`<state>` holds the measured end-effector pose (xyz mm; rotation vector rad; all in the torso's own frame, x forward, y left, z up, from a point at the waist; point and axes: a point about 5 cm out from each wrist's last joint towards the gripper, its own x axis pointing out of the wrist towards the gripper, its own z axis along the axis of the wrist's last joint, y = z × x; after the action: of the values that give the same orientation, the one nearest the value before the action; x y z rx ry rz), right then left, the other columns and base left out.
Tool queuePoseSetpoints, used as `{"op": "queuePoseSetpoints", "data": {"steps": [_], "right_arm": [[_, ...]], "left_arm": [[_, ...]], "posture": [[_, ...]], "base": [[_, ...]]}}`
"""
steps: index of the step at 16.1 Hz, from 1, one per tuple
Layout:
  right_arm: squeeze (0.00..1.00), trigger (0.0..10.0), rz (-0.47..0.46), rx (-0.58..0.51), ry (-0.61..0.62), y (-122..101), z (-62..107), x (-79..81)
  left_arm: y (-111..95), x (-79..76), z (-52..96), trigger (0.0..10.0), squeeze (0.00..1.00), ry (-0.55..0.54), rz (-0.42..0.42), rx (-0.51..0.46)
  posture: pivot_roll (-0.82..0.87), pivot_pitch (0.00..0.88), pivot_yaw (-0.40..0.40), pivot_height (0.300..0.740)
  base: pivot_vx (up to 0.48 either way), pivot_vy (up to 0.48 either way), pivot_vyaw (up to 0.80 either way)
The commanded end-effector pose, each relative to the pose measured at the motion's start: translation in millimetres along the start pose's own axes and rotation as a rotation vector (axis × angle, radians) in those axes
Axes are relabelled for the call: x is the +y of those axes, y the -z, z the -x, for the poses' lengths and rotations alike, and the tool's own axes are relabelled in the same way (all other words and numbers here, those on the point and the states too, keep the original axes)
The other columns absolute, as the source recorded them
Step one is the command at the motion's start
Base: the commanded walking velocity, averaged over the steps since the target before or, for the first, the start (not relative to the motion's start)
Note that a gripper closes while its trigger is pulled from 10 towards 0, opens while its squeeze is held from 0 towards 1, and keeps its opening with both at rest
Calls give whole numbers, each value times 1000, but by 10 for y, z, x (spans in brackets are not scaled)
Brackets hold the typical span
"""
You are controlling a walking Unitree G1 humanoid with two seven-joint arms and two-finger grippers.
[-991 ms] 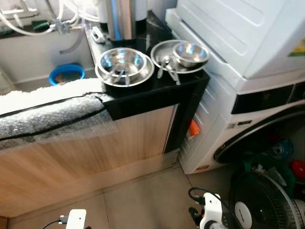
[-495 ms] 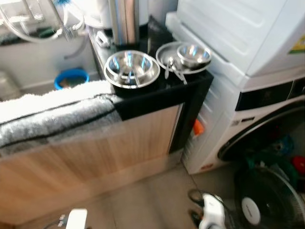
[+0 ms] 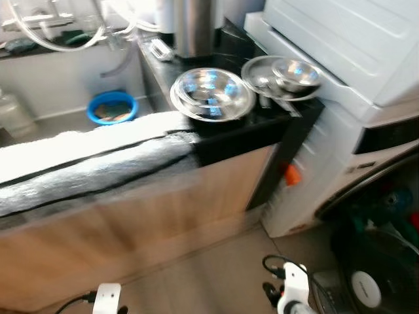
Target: Kitchen organization
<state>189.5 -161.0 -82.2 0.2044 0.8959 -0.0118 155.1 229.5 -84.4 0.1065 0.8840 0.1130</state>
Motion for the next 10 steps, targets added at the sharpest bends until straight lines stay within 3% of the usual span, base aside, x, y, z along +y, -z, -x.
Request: {"op": "queuePoseSetpoints", "data": {"steps": [1,6,10], "right_arm": [[0,10000,-3,19,0,75,14,9],[0,10000,29,12,-10,58,14,4],[0,10000,34,12,-13,74,22,-18]], "left_arm": [[78,12,21,10000,0,0,-2,32],[78,16,21,10000,0,0,-6,32],[74,16,20,10000,0,3,-14,31]], "posture": [[34,94,-13,740],[33,94,-13,740],[31,93,-13,740]], "base": [[0,247,0],[0,247,0],[0,0,800]]}}
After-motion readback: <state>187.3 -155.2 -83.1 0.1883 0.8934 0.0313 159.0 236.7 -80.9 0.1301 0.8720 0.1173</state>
